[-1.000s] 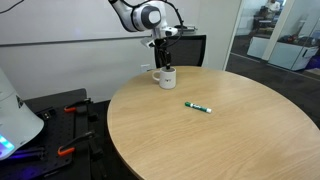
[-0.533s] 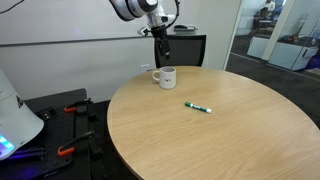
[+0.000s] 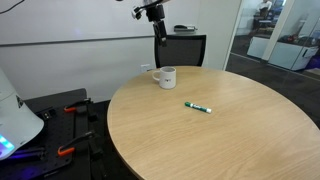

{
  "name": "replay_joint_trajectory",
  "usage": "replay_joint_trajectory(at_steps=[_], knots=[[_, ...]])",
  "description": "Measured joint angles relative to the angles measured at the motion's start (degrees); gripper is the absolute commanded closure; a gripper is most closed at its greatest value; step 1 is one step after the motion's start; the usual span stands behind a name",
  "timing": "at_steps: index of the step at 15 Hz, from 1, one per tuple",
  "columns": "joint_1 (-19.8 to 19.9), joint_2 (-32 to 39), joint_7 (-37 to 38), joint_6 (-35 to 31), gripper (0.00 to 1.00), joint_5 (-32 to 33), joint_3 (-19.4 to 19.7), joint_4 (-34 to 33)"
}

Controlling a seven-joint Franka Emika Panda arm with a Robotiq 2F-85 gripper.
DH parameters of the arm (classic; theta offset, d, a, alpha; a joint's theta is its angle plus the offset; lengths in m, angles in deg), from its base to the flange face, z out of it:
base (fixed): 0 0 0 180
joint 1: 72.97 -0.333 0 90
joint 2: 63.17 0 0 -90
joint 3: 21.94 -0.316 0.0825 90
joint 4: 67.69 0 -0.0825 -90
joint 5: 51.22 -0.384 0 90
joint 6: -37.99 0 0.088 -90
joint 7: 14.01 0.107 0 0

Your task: Move the white mug to the left side of the table

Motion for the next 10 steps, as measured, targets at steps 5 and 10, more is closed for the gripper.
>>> replay_joint_trajectory(at_steps=[5, 10], knots=[[4.34, -3.87, 0.0, 2.99, 0.0, 0.0, -4.19, 2.3], [6.09, -4.84, 0.0, 3.23, 0.0, 0.0, -6.33, 3.15]])
